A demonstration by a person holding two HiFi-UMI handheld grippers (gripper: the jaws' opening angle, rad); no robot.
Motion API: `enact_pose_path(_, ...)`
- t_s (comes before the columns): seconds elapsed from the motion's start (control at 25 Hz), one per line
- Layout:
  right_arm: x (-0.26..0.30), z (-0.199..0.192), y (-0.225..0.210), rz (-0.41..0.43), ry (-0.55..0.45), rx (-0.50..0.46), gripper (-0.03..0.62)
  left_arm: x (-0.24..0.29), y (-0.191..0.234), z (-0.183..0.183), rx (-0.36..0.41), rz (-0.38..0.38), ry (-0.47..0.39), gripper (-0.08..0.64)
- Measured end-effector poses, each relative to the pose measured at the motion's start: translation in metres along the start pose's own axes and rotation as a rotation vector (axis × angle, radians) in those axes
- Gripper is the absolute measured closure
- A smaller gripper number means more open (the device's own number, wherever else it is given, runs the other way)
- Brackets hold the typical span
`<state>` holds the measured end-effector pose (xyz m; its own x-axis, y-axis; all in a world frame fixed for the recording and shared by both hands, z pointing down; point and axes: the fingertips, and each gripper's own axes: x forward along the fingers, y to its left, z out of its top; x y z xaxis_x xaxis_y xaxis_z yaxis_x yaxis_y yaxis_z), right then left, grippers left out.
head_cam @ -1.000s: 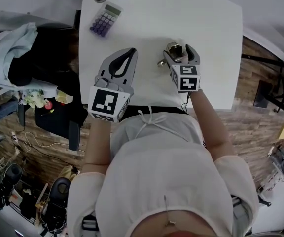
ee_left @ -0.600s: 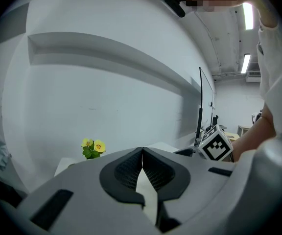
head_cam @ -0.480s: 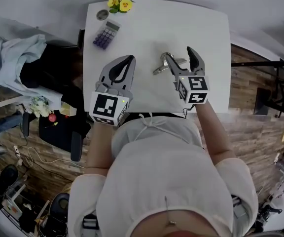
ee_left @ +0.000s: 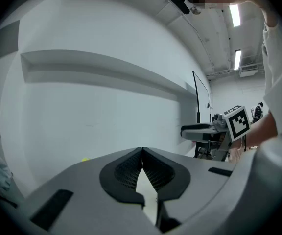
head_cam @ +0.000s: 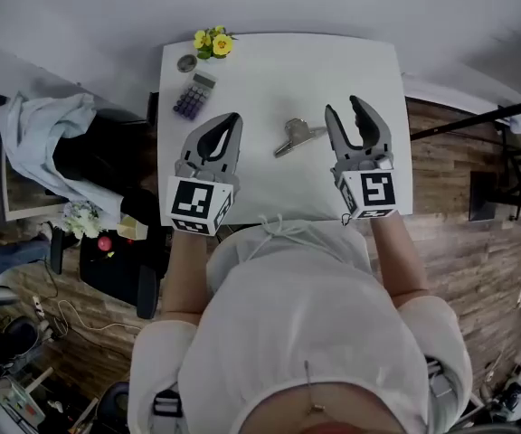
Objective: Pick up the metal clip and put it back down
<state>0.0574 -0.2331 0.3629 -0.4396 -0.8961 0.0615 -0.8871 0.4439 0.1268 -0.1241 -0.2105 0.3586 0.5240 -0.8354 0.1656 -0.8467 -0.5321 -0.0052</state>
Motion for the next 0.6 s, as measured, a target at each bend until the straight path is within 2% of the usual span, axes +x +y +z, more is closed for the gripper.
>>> enact_pose_path(0.16,-0.014,0.019,-0.006,-0.029,-0.052,-0.046,0.479,-0.002,-0.002,0.011,0.012,0.001,-0.017,0.541)
enact_pose_path(0.32,-0.024,0.030,-0.014,-0.070,-0.080,-0.046,0.584,-0.005,-0.002,0.018,0.020,0.003,-0.030,0.541)
enact_pose_path(0.6,-0.031,0.029,-0.025,-0.103,-0.078,0.022,0.588,-0.007,-0.005,0.024,0.039,0.001,-0.036,0.541)
